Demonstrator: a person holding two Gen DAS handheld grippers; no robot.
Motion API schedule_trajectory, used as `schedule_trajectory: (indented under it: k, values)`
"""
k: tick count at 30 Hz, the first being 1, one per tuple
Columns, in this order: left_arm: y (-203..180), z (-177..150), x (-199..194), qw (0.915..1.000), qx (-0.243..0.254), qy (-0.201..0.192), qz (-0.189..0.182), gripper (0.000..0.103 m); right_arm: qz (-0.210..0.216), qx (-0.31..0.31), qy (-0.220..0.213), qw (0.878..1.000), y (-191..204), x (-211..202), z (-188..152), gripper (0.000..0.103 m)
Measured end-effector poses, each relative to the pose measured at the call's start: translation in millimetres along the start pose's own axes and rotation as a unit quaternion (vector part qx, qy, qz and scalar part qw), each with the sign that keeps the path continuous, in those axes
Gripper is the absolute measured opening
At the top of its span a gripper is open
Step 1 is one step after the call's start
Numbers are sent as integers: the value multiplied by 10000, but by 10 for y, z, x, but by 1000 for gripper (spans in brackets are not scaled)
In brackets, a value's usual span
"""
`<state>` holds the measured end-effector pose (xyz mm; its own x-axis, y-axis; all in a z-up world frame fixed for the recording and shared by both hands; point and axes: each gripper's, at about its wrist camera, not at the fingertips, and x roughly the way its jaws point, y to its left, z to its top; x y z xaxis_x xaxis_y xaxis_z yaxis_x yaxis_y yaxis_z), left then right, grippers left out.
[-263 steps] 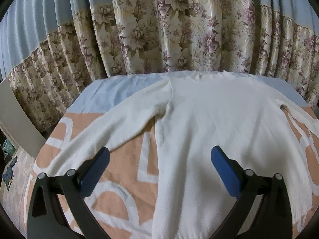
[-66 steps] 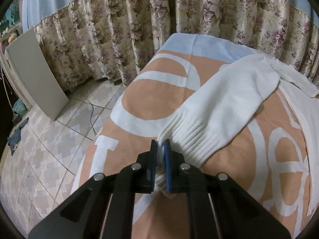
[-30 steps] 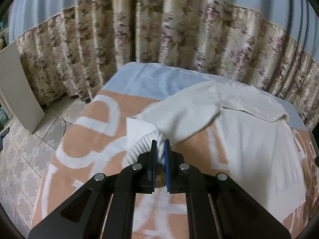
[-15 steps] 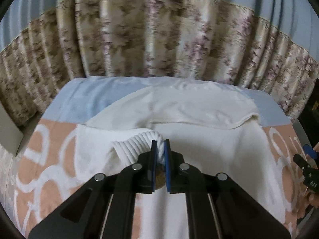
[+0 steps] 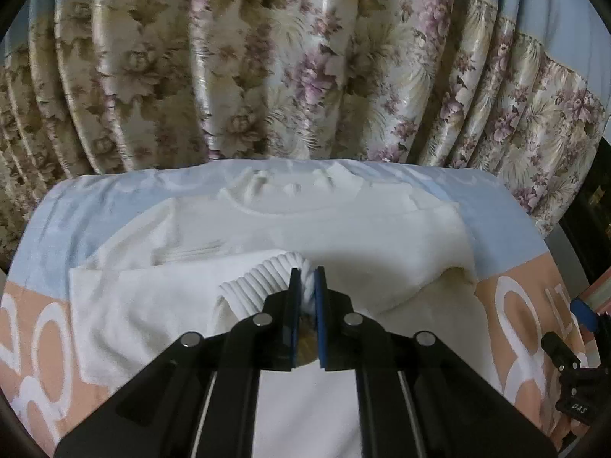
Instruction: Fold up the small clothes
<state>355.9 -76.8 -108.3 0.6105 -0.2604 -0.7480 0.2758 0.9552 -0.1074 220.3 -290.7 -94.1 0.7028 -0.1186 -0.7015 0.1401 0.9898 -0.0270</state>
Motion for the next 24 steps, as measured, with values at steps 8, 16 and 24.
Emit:
schedule_trajectory:
  k: [8,16,24]
  values:
    - [-87,97,277,9992,-239,-152,-294,69,-16,49,-123,9999,28,290,375,93]
    - [552,48,18,9979,-422,-460,143,75,383,-29,-123,9992,434,474,564,93]
    - [1333,-295,4,9942,-898,-215,555,75,842,-248,136,9961,1090,778,640,93]
